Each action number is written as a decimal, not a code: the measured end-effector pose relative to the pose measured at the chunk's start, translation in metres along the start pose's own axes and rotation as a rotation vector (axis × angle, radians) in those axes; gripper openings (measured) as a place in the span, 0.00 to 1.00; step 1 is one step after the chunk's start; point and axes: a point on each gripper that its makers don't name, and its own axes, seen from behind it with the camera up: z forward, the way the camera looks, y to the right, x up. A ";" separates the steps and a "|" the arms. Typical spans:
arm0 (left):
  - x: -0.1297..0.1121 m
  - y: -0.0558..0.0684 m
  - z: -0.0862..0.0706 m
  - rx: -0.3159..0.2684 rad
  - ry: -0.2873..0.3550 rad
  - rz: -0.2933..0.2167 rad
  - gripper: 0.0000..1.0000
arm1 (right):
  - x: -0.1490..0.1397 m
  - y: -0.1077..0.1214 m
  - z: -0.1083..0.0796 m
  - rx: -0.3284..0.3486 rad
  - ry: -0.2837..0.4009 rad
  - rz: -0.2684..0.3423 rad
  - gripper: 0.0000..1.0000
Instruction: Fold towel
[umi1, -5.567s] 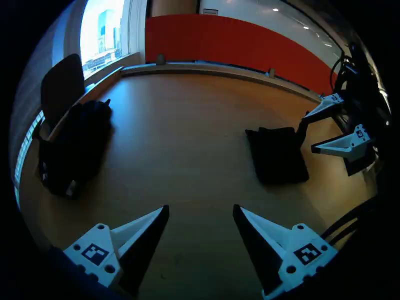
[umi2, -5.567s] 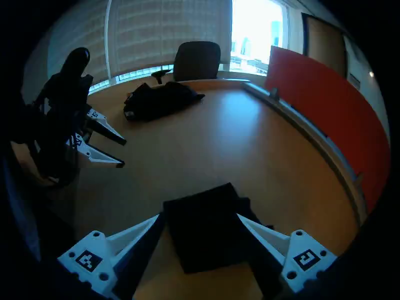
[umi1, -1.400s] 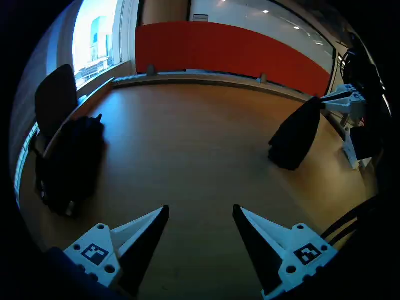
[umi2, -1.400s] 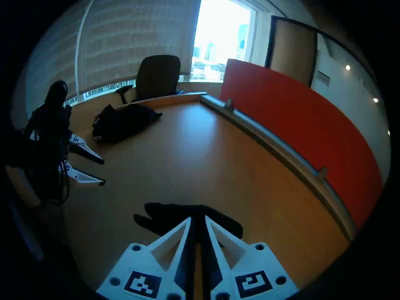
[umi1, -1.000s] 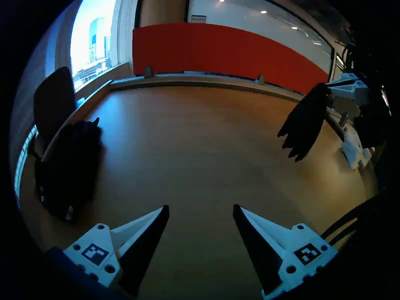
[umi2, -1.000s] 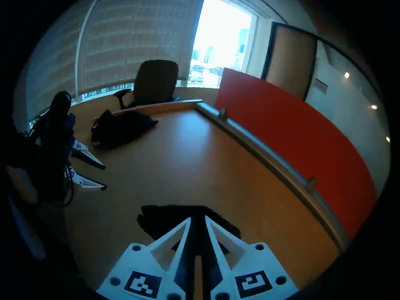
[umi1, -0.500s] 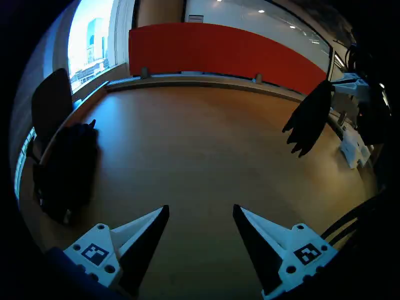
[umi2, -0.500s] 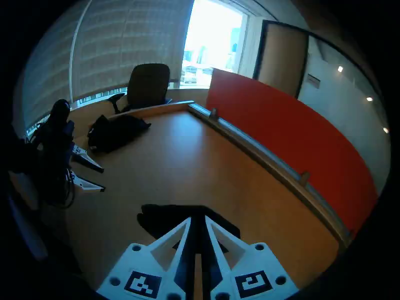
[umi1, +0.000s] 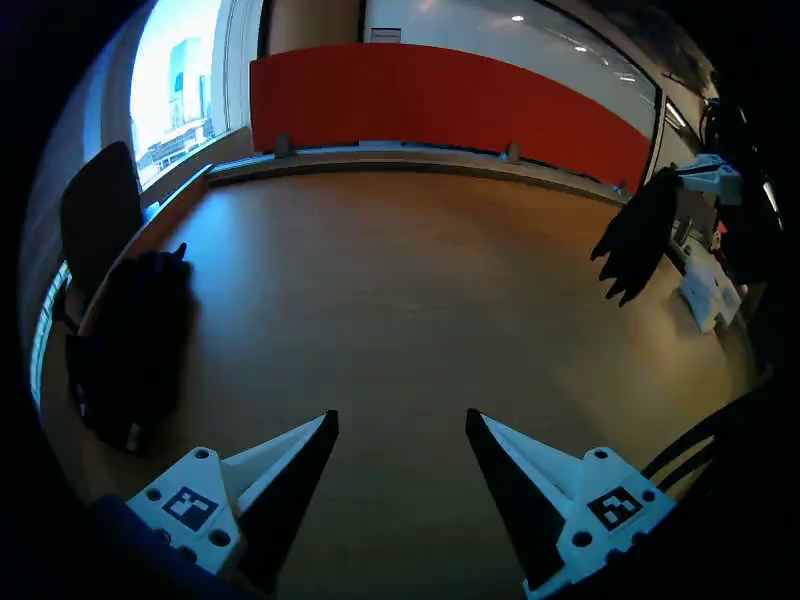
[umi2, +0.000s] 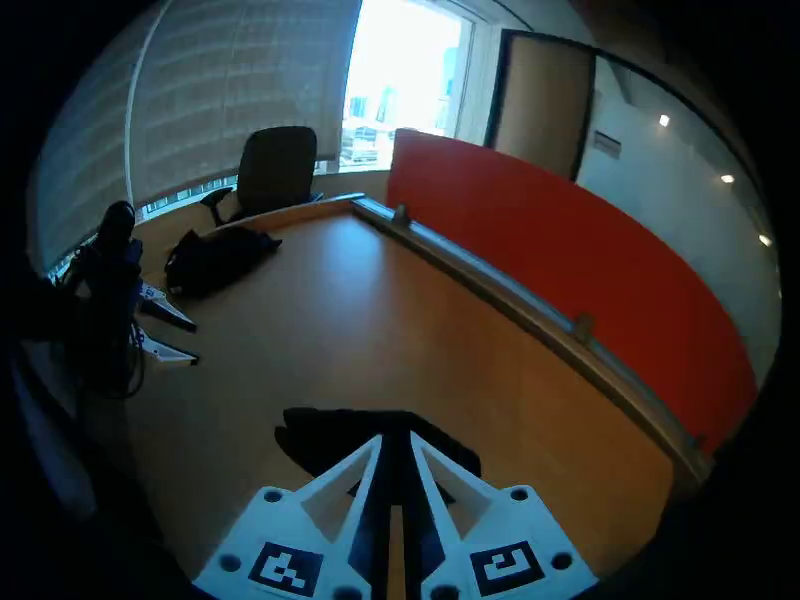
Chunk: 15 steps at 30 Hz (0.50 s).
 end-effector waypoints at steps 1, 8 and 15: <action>0.000 0.000 0.000 0.001 0.000 0.001 0.94 | -0.004 0.005 -0.003 -0.003 -0.003 0.003 0.04; 0.000 0.001 -0.002 0.010 -0.002 0.002 0.94 | -0.027 0.036 -0.022 -0.032 -0.023 0.020 0.04; -0.001 0.001 -0.003 0.021 -0.006 0.007 0.94 | -0.049 0.063 -0.037 -0.050 -0.044 0.035 0.04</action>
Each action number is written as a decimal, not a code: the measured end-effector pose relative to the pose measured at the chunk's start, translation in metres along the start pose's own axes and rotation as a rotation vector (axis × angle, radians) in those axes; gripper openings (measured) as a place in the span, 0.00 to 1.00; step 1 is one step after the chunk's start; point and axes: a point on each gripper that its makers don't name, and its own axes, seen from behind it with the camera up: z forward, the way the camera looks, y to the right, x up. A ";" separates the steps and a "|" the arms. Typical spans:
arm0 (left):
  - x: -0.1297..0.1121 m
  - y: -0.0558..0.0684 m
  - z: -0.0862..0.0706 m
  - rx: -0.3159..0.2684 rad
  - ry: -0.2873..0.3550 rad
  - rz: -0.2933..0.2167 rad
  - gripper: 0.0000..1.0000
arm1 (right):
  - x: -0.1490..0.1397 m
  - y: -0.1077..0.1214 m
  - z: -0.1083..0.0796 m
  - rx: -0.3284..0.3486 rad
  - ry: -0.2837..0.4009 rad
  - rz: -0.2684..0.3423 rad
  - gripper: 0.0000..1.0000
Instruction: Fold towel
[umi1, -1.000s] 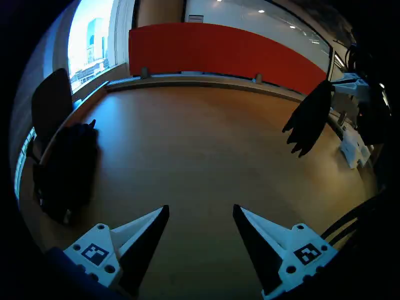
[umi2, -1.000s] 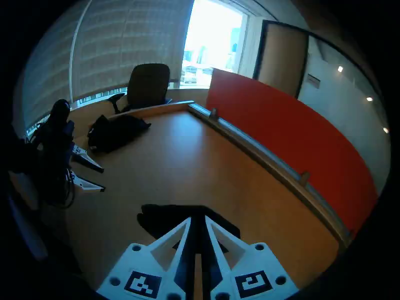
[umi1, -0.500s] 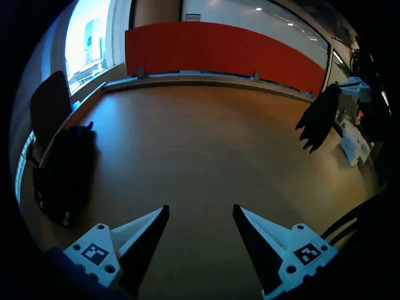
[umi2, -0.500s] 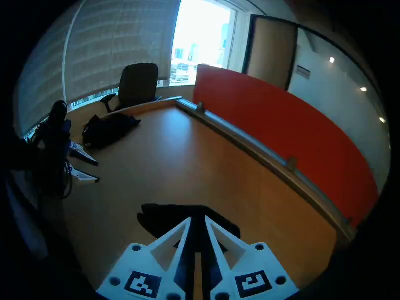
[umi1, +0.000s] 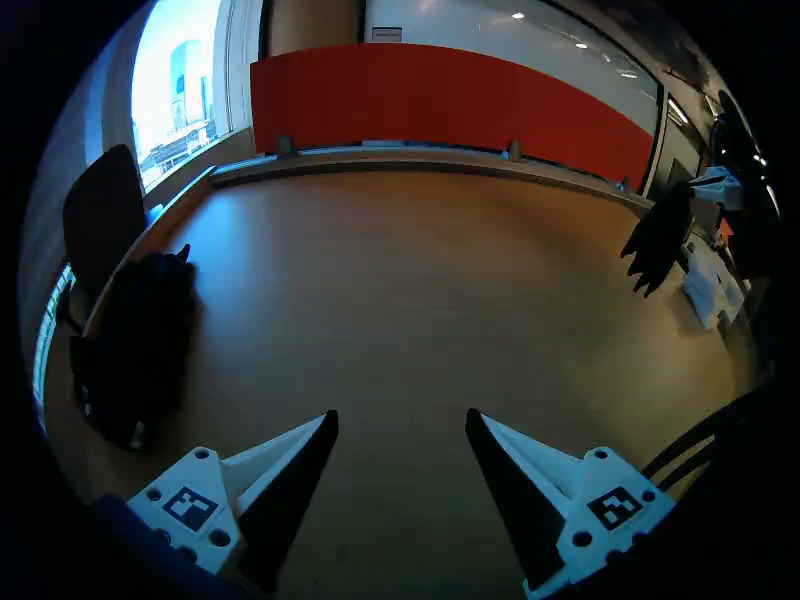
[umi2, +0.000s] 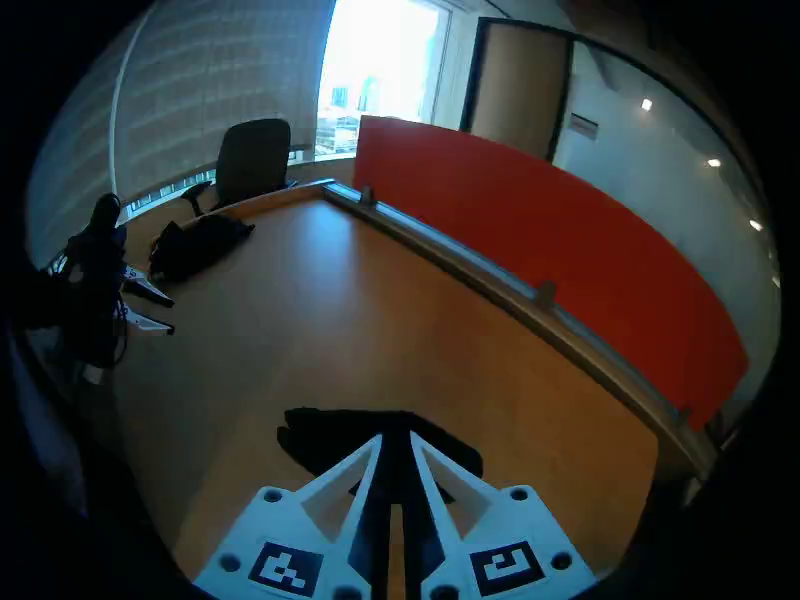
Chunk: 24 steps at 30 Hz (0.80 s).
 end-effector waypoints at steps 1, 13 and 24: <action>0.000 0.000 0.000 0.001 -0.001 0.001 0.94 | -0.003 0.004 -0.001 -0.002 -0.003 0.002 0.04; 0.000 0.001 -0.001 0.022 -0.010 0.005 0.94 | -0.046 0.053 -0.019 -0.028 -0.067 0.018 0.04; 0.003 0.005 0.000 0.037 -0.013 0.012 0.95 | -0.078 0.096 -0.033 -0.060 -0.111 0.056 0.04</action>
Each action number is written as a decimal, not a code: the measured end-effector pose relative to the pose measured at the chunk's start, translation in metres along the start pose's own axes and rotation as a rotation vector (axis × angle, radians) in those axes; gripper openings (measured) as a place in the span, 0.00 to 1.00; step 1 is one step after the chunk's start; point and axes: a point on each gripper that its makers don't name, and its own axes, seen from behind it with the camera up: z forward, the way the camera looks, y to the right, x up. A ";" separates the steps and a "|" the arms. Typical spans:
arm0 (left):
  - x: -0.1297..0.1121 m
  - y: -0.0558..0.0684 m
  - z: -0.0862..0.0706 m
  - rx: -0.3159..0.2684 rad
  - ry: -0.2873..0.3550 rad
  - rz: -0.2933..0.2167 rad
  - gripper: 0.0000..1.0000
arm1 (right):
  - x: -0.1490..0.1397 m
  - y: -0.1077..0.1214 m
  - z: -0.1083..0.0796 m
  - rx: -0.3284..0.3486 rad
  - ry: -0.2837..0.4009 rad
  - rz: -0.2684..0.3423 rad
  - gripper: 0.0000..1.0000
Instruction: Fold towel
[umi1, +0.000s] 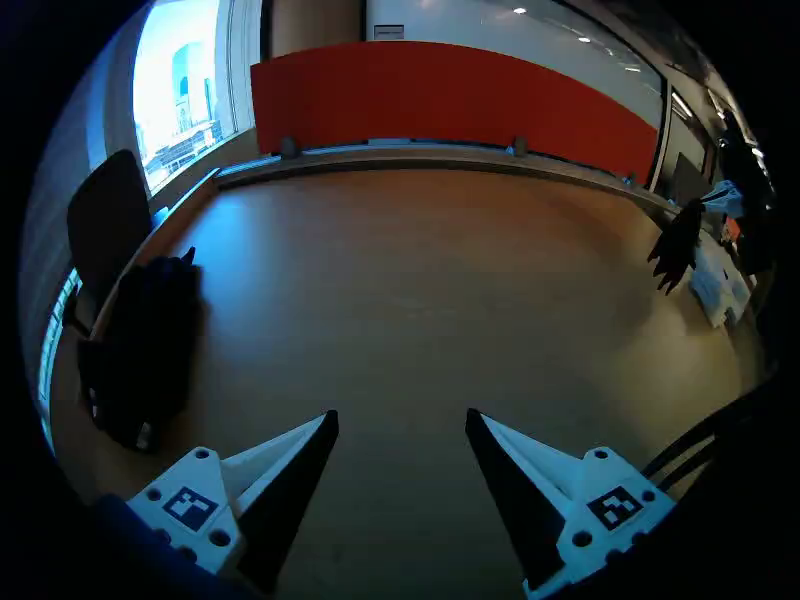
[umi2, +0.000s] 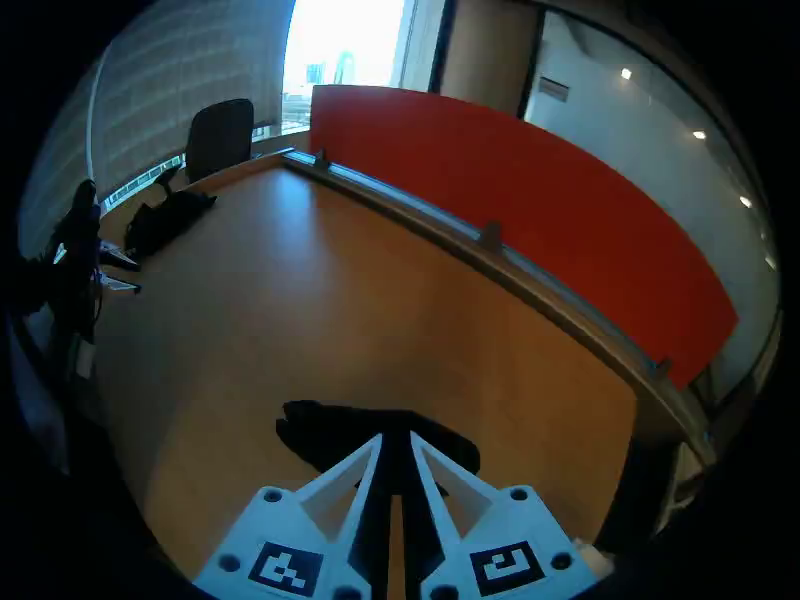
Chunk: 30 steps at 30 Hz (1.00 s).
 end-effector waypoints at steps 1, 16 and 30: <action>0.000 0.000 0.000 0.001 0.000 0.001 0.95 | -0.003 0.004 -0.001 -0.003 -0.004 0.003 0.04; 0.003 0.001 0.001 0.014 -0.007 0.007 0.94 | -0.035 0.050 -0.009 -0.042 -0.071 0.008 0.04; 0.006 -0.001 -0.001 0.023 -0.004 0.013 0.95 | -0.045 0.074 -0.016 -0.079 -0.082 0.025 0.04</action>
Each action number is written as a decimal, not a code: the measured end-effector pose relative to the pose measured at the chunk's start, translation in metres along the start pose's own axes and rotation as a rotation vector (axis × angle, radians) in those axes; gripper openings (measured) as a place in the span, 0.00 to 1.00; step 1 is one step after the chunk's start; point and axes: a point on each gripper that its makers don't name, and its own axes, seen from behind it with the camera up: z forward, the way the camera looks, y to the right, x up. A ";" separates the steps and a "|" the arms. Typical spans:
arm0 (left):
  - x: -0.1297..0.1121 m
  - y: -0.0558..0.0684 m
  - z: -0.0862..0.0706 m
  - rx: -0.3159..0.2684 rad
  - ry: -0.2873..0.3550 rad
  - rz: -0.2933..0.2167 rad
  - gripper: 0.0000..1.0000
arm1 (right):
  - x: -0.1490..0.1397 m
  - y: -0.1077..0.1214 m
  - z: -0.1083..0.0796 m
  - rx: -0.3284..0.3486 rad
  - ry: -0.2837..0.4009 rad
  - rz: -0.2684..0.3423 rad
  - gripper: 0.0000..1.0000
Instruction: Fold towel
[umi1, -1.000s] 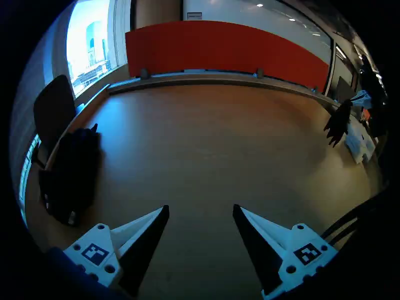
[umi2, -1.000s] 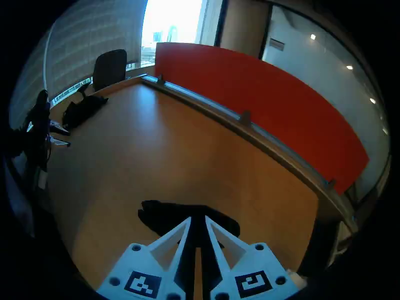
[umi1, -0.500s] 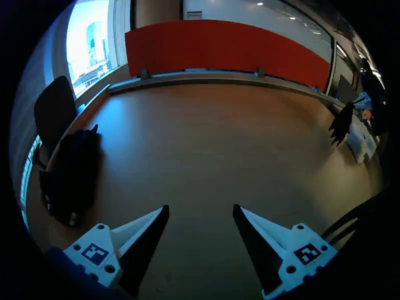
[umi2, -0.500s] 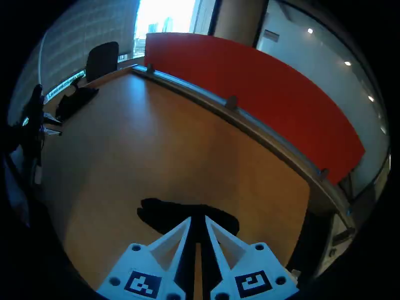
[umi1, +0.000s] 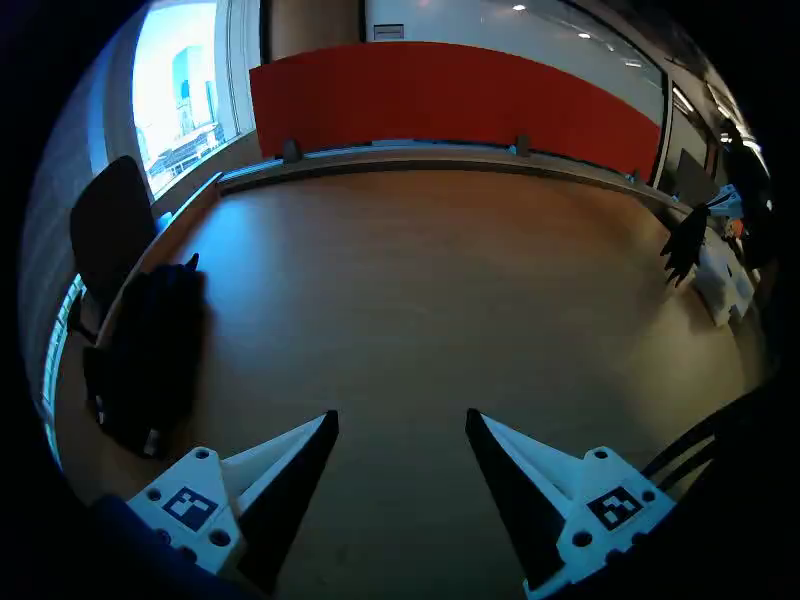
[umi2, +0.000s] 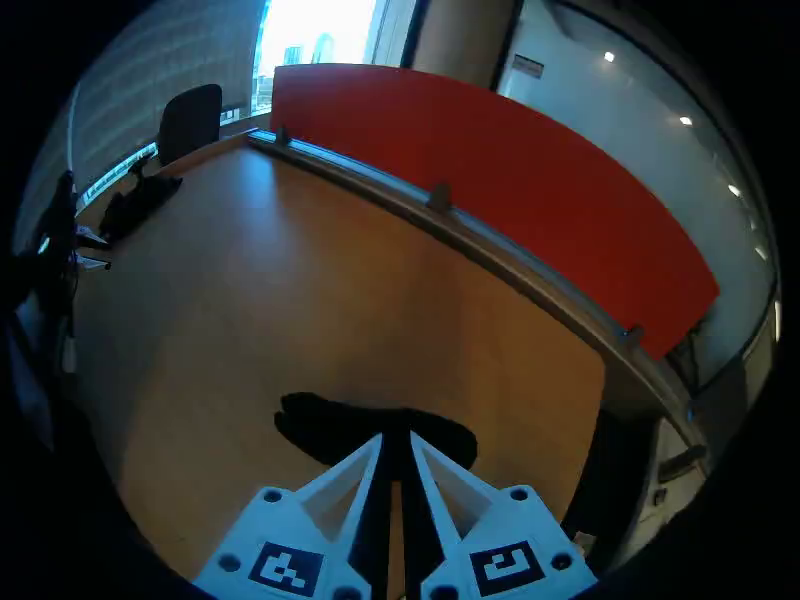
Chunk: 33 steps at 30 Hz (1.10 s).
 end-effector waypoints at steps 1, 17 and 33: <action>0.000 0.000 0.000 0.000 0.000 0.001 0.95 | -0.001 0.001 0.000 0.000 -0.002 0.001 0.04; 0.000 0.006 0.000 -0.008 0.000 0.013 0.94 | -0.037 -0.002 -0.004 0.001 -0.049 0.014 0.04; -0.002 0.008 -0.002 -0.014 -0.002 0.025 0.94 | -0.116 -0.013 -0.013 -0.012 -0.168 0.042 0.04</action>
